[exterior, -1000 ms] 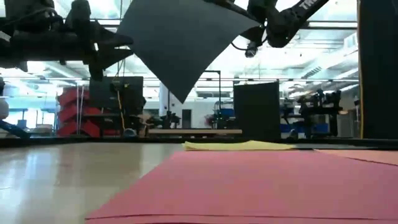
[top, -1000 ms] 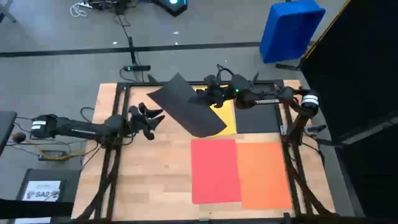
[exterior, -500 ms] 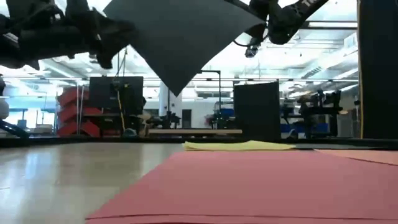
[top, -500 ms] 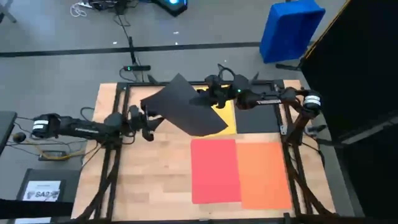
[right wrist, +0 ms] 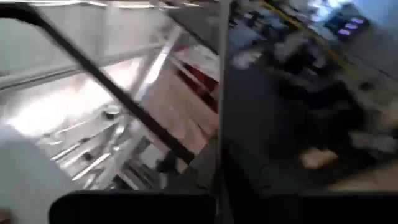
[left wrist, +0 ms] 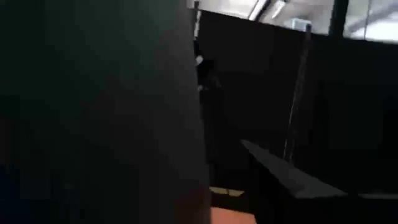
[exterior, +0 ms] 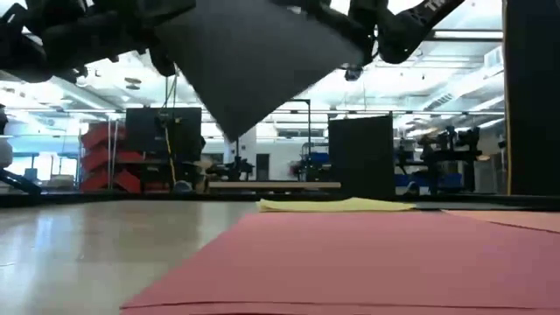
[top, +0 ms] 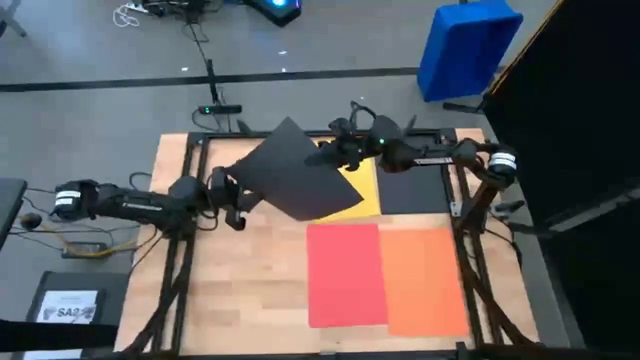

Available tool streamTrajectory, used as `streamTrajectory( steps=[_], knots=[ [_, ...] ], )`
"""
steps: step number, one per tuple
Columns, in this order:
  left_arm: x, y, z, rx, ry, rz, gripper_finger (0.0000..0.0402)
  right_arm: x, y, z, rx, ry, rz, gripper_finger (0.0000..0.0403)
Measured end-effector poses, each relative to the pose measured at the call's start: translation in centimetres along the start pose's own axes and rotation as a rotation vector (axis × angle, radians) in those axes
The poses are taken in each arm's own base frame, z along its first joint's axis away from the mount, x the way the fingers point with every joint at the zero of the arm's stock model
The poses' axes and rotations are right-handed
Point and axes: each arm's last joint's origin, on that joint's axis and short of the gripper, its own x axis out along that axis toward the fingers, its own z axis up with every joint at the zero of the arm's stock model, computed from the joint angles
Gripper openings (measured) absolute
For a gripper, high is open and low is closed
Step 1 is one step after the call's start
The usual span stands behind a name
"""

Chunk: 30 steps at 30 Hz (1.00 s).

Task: Organize paper
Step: Stack the black the paper on top of the black paper

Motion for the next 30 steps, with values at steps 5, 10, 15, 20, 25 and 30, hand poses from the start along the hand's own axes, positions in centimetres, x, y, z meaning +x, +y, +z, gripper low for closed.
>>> streamTrajectory(
  steps=[5, 10, 15, 20, 25, 30],
  knots=[
    [0.0, 0.2, 0.0, -0.087, -0.017, 0.075, 0.0006, -1.4, -0.7, -0.1, -0.013, 0.081, -0.174, 0.0],
    [0.0, 0.8, -0.1, -0.184, -0.027, 0.183, 0.0, -2.6, -0.4, -0.2, -0.01, 0.142, -0.283, 0.0],
    [1.6, 1.6, 0.4, -0.265, 0.004, 0.261, 0.0, -3.7, 1.0, -0.3, -0.022, 0.158, -0.386, 0.0],
    [5.1, 2.1, 1.5, -0.266, 0.082, 0.258, 0.0, -5.2, 3.5, 0.0, -0.065, 0.144, -0.474, 0.0],
    [9.6, 3.4, 2.5, -0.268, 0.154, 0.261, 0.0, -7.3, 5.7, -0.1, -0.089, 0.136, -0.615, 0.0],
    [14.1, 5.2, 2.7, -0.274, 0.203, 0.202, 0.0, -9.1, 7.4, -0.5, -0.103, 0.13, -0.746, 0.0]
  ],
)
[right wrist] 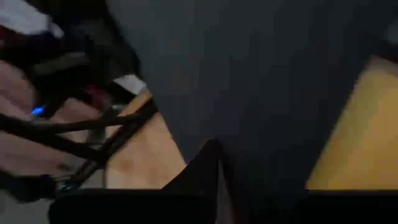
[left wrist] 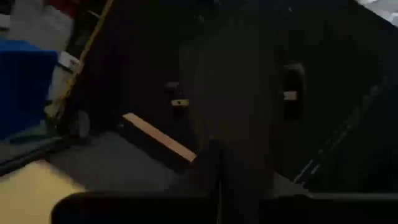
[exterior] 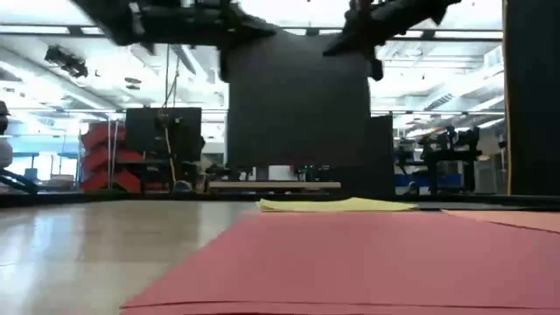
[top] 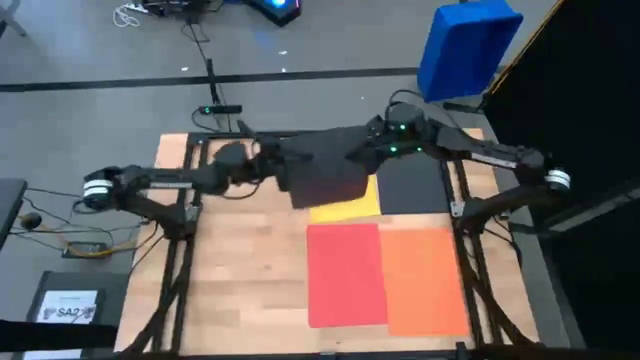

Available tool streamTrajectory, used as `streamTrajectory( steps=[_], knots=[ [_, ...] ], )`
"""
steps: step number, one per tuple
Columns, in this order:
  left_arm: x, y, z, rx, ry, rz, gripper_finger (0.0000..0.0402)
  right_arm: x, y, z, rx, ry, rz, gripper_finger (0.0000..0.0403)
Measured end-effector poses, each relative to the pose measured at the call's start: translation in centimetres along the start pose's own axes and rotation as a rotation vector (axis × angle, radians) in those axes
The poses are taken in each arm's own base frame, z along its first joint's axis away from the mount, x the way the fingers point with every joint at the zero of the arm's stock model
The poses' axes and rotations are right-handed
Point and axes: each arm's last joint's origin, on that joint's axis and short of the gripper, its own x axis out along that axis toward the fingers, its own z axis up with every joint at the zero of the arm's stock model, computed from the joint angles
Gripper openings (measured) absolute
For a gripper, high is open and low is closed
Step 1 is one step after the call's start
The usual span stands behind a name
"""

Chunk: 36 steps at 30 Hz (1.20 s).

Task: Organize paper
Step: Stack the black the paper on top of the black paper

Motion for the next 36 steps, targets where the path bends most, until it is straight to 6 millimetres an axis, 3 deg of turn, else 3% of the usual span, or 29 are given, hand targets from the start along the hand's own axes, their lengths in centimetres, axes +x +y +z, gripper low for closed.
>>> streamTrajectory(
  steps=[6, 11, 21, 30, 36],
  knots=[
    [4.7, 1.6, 0.6, -0.01, 0.051, -0.053, 0.0, -2.7, 0.0, -0.8, 0.001, -0.001, -0.154, 0.0],
    [6.9, 3.5, 0.8, 0.014, 0.093, -0.089, 0.0, -5.2, -0.1, -1.7, 0.005, -0.004, -0.281, 0.0],
    [6.4, 7.1, 2.4, 0.095, 0.092, -0.062, 0.0, -9.8, 0.0, -2.5, 0.024, -0.096, -0.401, 0.0],
    [6.2, 7.6, 2.5, 0.119, 0.107, -0.064, 0.0, -10.4, -0.7, -3.6, 0.117, -0.028, -0.517, 0.0],
    [5.9, 8.4, 2.9, 0.159, 0.113, -0.048, 0.0, -10.3, -0.2, -3.7, 0.179, -0.03, -0.445, 0.0]
  ],
)
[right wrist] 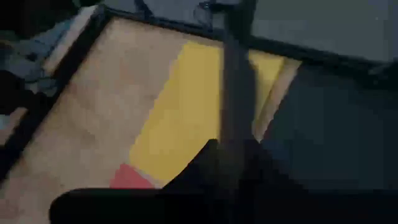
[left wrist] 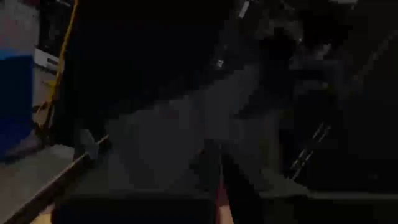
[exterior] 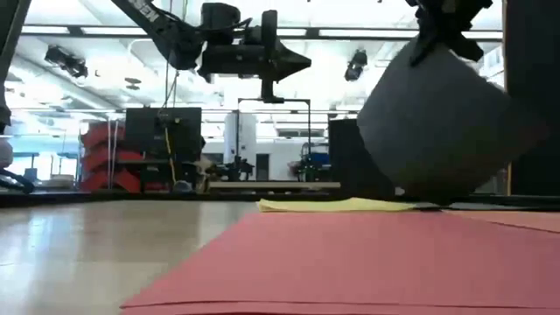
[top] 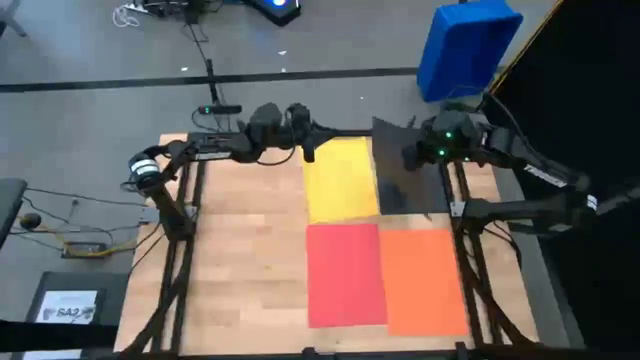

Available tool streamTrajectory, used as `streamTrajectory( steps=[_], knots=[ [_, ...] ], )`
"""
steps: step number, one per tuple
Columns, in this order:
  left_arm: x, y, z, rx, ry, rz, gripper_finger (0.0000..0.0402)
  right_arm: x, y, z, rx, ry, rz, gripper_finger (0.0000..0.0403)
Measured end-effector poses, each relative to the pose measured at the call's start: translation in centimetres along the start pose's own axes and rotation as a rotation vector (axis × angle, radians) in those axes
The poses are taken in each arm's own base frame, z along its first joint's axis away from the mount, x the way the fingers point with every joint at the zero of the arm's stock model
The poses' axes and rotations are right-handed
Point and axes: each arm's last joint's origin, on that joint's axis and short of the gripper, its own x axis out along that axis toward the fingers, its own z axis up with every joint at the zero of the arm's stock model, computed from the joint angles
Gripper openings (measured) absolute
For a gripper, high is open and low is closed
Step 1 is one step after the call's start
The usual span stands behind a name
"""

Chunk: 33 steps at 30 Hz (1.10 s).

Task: Organize paper
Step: Stack the black the paper on top of the black paper

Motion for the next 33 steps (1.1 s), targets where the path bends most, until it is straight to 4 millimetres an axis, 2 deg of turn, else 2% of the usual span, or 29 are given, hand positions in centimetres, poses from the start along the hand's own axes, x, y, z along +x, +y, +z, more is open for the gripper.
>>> streamTrajectory(
  steps=[4, 10, 18, 21, 26, 30, 33],
  knots=[
    [-0.3, 0.6, 0.1, 0.005, 0.016, 0.0, 0.0, 0.0, 0.1, 0.0, 0.037, 0.011, 0.02, 0.0],
    [-0.5, 1.0, -1.3, 0.033, 0.155, 0.003, 0.0, 0.8, -0.5, -0.3, 0.036, 0.039, -0.116, 0.0],
    [-1.0, 1.4, -3.3, 0.048, 0.36, -0.021, 0.0, 3.5, -0.6, -0.1, -0.226, 0.153, -0.189, 0.0],
    [-1.3, 1.4, -4.3, 0.069, 0.455, -0.018, 0.0, 5.7, -0.3, 0.1, -0.325, 0.224, -0.163, 0.0],
    [-0.9, 1.6, -7.1, 0.162, 0.598, 0.029, 0.0, 11.7, 0.6, -0.3, -0.55, 0.38, -0.092, 0.0007],
    [0.0, 2.4, -10.0, 0.167, 0.678, 0.02, 0.0, 16.1, 1.2, -1.1, -0.748, 0.435, -0.031, 0.0027],
    [0.3, 3.0, -11.3, 0.165, 0.718, 0.031, 0.0, 18.4, 1.5, -1.7, -0.903, 0.456, 0.016, 0.0049]
  ],
)
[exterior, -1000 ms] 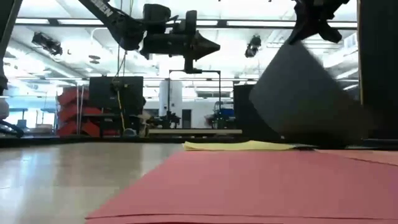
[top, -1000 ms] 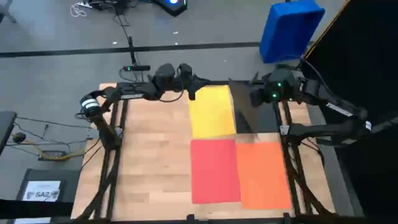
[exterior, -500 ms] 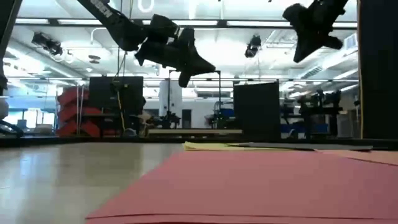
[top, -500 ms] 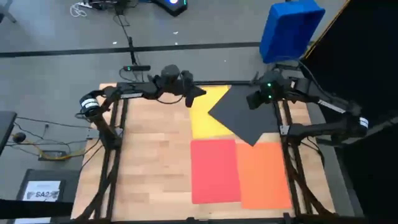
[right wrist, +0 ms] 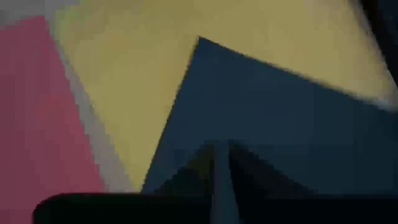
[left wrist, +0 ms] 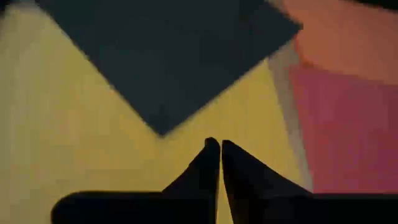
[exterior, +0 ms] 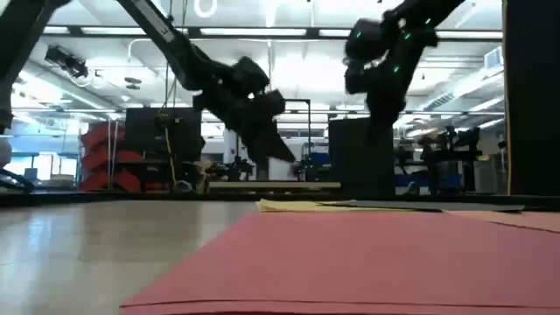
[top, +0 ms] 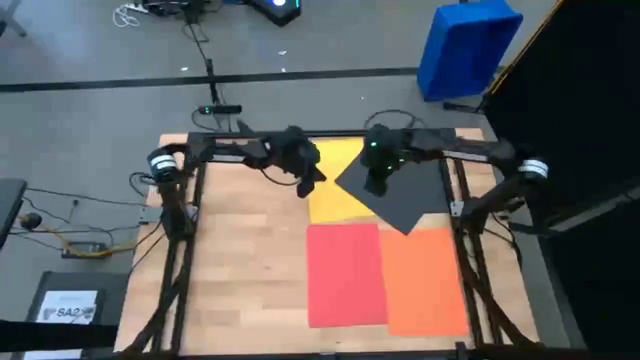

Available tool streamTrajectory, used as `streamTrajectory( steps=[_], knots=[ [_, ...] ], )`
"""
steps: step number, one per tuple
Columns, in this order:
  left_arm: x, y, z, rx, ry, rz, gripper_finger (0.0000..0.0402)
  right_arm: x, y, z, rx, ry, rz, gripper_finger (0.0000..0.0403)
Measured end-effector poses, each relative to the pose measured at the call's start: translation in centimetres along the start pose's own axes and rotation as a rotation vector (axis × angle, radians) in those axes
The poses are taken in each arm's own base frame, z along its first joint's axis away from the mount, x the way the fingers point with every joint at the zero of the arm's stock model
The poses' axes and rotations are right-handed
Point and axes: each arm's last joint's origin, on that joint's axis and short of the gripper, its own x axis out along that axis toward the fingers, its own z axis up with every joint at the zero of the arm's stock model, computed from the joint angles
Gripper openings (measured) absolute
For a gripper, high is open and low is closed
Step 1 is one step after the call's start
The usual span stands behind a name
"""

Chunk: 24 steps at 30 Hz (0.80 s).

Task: Organize paper
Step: Stack the black the paper on top of the black paper

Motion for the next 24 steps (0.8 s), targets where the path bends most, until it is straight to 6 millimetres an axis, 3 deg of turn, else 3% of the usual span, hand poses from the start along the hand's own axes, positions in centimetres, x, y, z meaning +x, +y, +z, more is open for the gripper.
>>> streamTrajectory(
  steps=[5, 10, 16, 24],
  knots=[
    [0.5, 0.4, -0.8, 0.015, 0.061, 0.069, 0.0, 2.6, 0.4, 0.6, -0.274, 0.02, -0.01, 0.0092],
    [0.5, 0.5, -1.3, 0.066, 0.127, 0.12, 0.0, 4.9, 0.2, 0.8, -0.291, 0.055, -0.049, 0.0121],
    [0.9, 0.4, -1.1, 0.058, 0.216, 0.095, 0.0, 8.1, 0.7, 0.1, -0.292, 0.158, 0.026, 0.0124],
    [3.9, 0.1, -0.9, 0.093, 0.329, 0.029, 0.0, 7.4, 1.3, 1.8, -0.302, 0.107, 0.029, 0.0115]
  ],
)
